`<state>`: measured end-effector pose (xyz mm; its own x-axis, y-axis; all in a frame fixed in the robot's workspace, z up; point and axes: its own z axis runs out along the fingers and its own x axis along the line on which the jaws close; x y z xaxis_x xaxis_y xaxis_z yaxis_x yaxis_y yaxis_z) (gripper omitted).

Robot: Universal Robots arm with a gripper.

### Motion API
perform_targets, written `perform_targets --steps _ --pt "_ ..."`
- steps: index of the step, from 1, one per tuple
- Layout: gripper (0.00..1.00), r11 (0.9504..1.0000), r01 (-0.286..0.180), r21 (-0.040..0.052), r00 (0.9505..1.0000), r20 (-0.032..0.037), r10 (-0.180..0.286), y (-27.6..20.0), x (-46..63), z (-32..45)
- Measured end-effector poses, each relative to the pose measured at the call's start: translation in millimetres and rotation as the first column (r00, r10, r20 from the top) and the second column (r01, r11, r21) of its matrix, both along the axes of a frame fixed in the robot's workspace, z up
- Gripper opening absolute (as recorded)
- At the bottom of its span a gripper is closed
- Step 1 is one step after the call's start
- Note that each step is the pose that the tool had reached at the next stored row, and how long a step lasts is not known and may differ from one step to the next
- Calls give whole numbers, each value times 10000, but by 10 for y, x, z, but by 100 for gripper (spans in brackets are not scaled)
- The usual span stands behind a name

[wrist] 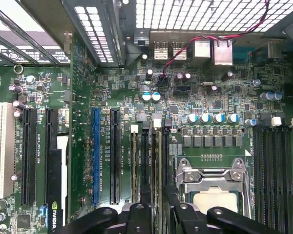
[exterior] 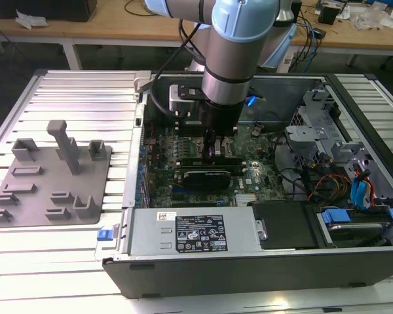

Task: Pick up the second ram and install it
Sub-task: 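Insert the second ram into the second slot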

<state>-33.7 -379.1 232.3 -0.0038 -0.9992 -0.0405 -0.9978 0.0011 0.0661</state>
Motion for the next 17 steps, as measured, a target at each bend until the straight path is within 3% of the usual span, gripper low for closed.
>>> perform_targets --steps 2,4,12,14,17 --pt "23 10000 0 0 10000 4 0 2 0 121" --pt "23 10000 0 0 10000 6 0 3 0 189" --pt "23 10000 -1 -1 10000 6 1 3 97 195" --pt "8 10000 0 -1 10000 7 0 3 102 195" --pt "8 10000 0 0 10000 7 0 4 107 194"
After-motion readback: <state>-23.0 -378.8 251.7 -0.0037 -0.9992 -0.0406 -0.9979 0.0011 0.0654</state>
